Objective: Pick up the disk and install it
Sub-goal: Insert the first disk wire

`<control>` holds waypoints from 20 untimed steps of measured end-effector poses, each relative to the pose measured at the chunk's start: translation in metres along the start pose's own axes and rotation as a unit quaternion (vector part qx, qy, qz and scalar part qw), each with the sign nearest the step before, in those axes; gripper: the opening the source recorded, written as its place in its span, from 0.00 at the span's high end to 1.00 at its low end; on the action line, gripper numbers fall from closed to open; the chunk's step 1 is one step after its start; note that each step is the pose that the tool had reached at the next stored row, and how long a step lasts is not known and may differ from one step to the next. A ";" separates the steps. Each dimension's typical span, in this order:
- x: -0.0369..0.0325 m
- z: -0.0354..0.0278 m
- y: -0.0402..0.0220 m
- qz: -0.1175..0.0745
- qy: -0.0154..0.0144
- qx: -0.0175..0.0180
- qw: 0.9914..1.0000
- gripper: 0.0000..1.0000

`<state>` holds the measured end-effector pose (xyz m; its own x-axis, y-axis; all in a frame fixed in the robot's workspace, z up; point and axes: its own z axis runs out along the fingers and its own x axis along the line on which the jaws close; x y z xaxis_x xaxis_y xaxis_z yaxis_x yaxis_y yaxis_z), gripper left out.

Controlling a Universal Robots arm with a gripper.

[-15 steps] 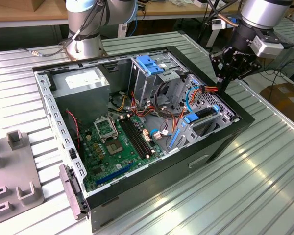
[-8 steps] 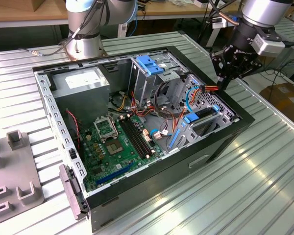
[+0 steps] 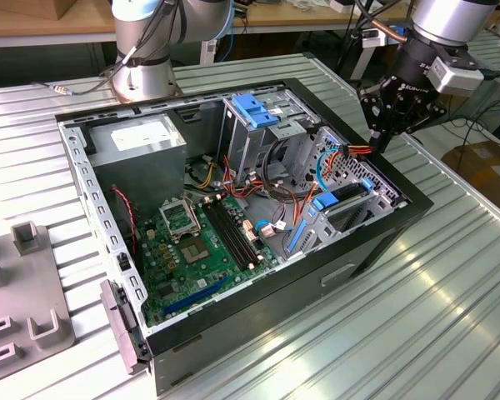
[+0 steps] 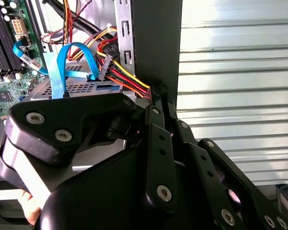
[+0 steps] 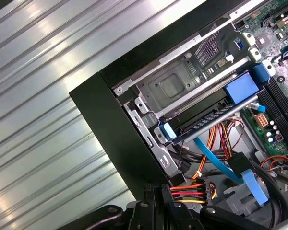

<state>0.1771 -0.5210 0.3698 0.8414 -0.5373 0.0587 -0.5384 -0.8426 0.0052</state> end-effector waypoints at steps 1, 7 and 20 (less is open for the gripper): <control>0.0000 0.0000 0.0000 0.000 0.000 0.000 1.000 0.83; -0.0096 -0.0002 0.0065 0.001 0.000 0.000 1.000 0.83; -0.0127 0.0021 0.0084 0.056 0.000 -0.003 0.998 0.83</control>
<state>0.1620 -0.5213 0.3670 0.7758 -0.6281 0.0598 -0.6295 -0.7770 0.0048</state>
